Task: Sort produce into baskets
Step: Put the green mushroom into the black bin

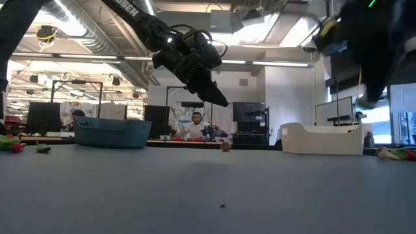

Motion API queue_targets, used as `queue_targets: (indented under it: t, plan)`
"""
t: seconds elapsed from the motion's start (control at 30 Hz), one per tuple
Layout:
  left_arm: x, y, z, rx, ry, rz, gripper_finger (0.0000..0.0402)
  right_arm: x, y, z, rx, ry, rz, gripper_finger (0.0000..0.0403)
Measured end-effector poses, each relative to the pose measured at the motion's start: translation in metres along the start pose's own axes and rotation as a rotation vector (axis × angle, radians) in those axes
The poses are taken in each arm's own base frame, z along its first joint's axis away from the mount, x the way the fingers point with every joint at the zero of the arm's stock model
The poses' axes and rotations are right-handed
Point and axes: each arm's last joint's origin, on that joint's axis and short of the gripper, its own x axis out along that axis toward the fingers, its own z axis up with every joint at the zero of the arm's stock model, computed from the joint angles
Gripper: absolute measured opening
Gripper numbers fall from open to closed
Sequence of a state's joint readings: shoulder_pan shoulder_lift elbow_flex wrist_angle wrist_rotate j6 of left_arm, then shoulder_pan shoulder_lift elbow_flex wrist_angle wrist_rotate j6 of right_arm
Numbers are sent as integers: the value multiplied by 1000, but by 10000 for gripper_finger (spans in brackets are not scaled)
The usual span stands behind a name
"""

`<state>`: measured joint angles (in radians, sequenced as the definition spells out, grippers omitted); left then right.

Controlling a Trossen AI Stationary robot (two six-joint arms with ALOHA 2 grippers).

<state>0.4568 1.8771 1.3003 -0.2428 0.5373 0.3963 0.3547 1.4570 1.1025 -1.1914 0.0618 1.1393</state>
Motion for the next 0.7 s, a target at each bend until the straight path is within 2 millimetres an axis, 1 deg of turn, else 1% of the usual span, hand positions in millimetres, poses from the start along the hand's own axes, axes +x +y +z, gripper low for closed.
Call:
queue_targets:
  t: [0.1,0.23,0.5,0.63,0.7]
  plan:
    - [0,0,0,11,0,-1,168,-6,15,-19,-80,30,84,20]
    - [1,-1,1,21,-1,-3,168,-9,31,-48,-105,98,185,21]
    - [4,-6,5,48,-23,-8,168,-16,50,-98,47,238,303,21]
    - [5,-8,7,57,-36,-9,168,-19,52,-120,134,308,306,21]
    - [6,-9,8,58,-36,-11,168,-19,51,-130,172,314,292,21]
